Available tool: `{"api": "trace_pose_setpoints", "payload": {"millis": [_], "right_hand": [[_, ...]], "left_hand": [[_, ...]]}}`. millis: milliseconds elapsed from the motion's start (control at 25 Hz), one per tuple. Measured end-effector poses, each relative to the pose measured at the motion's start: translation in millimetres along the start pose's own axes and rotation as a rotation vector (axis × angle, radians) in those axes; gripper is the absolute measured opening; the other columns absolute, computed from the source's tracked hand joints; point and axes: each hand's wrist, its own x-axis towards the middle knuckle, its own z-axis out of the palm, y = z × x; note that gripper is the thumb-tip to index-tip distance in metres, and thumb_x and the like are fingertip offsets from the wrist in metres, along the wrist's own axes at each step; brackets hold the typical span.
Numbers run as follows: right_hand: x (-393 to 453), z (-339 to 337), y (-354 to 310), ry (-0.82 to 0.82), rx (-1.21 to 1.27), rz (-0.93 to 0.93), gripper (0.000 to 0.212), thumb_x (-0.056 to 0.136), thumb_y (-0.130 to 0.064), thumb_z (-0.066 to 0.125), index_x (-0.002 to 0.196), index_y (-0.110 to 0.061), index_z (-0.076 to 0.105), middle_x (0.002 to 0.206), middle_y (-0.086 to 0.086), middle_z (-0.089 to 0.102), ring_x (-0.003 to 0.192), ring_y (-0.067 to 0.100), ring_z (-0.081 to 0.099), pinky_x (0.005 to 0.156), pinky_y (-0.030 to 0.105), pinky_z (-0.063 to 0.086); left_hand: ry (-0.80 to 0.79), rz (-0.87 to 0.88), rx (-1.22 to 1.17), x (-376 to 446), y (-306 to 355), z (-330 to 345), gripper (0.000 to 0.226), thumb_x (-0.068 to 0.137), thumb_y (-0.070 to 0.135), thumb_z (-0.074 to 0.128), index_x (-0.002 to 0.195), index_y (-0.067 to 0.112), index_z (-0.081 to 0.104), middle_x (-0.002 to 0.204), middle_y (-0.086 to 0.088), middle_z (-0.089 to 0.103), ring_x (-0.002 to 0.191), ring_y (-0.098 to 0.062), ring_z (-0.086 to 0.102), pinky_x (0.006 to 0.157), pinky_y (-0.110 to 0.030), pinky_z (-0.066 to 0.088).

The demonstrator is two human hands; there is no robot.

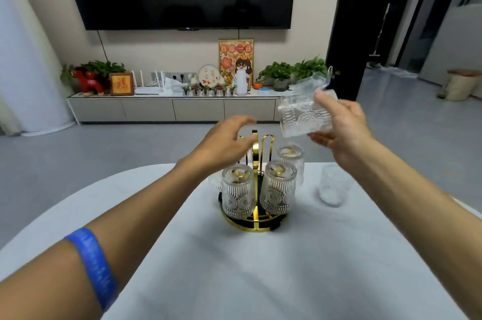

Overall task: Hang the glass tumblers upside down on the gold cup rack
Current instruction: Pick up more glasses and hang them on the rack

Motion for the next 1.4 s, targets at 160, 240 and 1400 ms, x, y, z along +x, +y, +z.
{"api": "trace_pose_setpoints", "payload": {"millis": [160, 240, 1400], "right_hand": [[53.1, 33.6, -8.1, -0.039, -0.544, -0.412, 0.063, 0.066, -0.045, 0.083, 0.116, -0.023, 0.052, 0.122, 0.0, 0.057, 0.105, 0.019, 0.055, 0.078, 0.037, 0.05], [74.5, 52.3, 2.8, -0.085, -0.709, -0.458, 0.061, 0.066, -0.041, 0.084, 0.115, -0.022, 0.052, 0.123, 0.001, 0.058, 0.103, 0.018, 0.052, 0.081, 0.036, 0.046], [89.4, -1.5, 87.2, -0.056, -0.825, -0.412, 0.03, 0.085, -0.036, 0.065, 0.108, -0.016, 0.062, 0.114, 0.002, 0.062, 0.101, 0.02, 0.057, 0.078, 0.033, 0.045]], "left_hand": [[-0.084, 0.031, 0.182, 34.5, -27.6, 10.1, 0.05, 0.088, 0.046, 0.059, 0.134, 0.028, 0.053, 0.143, 0.002, 0.053, 0.116, -0.015, 0.054, 0.091, -0.032, 0.044], [-0.107, 0.077, 0.121, 43.3, -40.0, 13.3, 0.055, 0.081, 0.056, 0.063, 0.13, 0.031, 0.057, 0.139, 0.007, 0.056, 0.107, -0.008, 0.057, 0.082, -0.028, 0.046], [-0.012, 0.011, 0.142, 31.5, -35.7, 27.6, 0.053, 0.087, 0.052, 0.058, 0.135, 0.03, 0.054, 0.142, 0.0, 0.054, 0.13, -0.02, 0.045, 0.102, -0.041, 0.037]]}}
